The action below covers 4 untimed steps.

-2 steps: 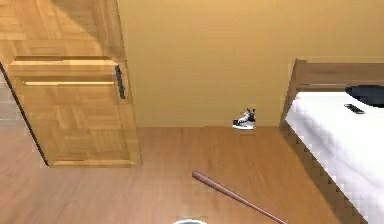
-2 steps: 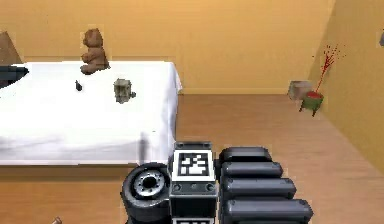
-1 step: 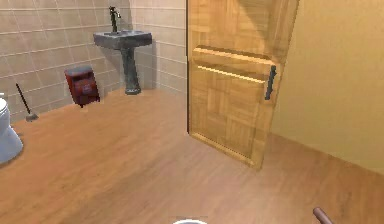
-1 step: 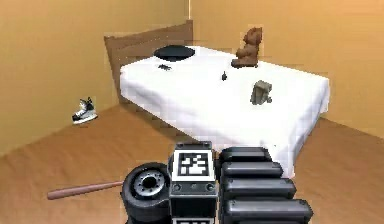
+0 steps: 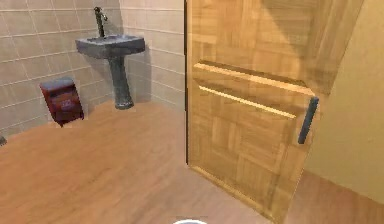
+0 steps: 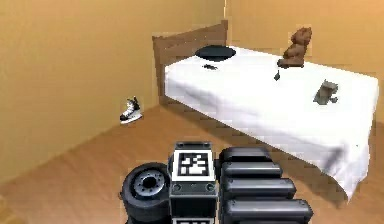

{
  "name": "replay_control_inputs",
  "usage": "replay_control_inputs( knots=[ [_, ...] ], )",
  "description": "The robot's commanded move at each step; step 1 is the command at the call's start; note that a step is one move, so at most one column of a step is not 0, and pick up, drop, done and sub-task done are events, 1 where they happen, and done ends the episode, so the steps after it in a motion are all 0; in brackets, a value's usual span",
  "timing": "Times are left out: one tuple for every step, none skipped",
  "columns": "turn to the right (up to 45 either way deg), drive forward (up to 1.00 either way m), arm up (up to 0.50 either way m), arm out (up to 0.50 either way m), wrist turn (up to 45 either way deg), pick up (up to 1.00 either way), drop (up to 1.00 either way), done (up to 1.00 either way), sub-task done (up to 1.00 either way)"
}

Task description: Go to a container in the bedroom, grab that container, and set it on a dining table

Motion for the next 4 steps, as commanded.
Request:
replay_control_inputs(
  knots=[
    [-45.0, 0.0, 0.0, 0.0, 0.0, 0.0, 0.0, 0.0, 0.0],
    [-9.0, 0.0, 0.0, 0.0, 0.0, 0.0, 0.0, 0.0, 0.0],
    [0.0, 1.0, 0.0, 0.0, 0.0, 0.0, 0.0, 0.0, 0.0],
    [-6.0, 0.0, 0.0, 0.0, 0.0, 0.0, 0.0, 0.0, 0.0]
  ],
)
